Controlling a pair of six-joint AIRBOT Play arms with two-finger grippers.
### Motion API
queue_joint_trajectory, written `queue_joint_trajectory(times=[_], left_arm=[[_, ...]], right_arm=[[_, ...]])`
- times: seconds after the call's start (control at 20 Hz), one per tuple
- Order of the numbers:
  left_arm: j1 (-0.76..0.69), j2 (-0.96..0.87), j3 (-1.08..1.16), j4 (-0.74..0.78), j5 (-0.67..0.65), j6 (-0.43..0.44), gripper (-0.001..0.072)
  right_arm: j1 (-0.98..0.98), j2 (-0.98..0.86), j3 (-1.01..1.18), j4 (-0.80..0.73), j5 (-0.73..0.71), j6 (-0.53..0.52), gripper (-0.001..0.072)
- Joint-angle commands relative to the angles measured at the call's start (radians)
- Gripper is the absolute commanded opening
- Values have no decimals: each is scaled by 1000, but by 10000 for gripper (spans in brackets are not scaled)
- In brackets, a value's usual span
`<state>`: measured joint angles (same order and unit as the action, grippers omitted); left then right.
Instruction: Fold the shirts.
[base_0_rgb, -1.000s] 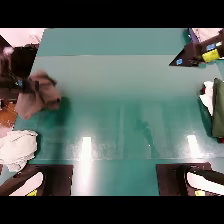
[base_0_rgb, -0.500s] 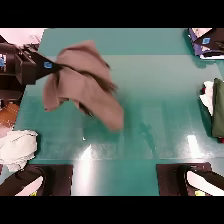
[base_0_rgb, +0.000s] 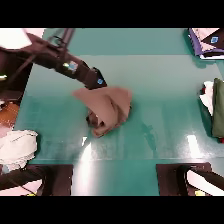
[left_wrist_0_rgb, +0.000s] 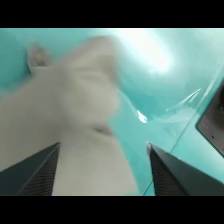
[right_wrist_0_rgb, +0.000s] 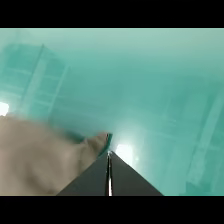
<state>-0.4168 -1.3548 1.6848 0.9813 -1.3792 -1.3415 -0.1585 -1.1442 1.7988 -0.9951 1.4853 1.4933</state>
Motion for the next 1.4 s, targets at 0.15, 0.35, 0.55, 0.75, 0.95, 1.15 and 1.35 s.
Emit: queue_joint_trajectory(times=[0.15, 0.35, 0.55, 0.75, 0.95, 1.15, 1.35], left_arm=[[158, -90, -21, 29, -180, -45, 645], [198, -17, -255, 51, -77, -37, 645], [148, 29, -496, 33, 69, -12, 645], [53, 27, -600, 33, 251, -11, 646], [1, 15, -641, 36, 393, -15, 644], [1, 8, -643, 41, 411, -14, 34], [19, 39, -605, 52, 343, -16, 25]], right_arm=[[-2, 1, 0, 0, 37, -2, 15], [-1, 1, 0, 0, 36, -2, 15], [-2, 1, 0, -1, 37, -2, 15], [-1, 1, 0, 0, 46, -2, 15], [-1, 1, 0, 1, 79, -2, 15], [56, 2, -11, 1, 93, 0, 15], [232, 23, -212, 0, 34, 39, 16]])
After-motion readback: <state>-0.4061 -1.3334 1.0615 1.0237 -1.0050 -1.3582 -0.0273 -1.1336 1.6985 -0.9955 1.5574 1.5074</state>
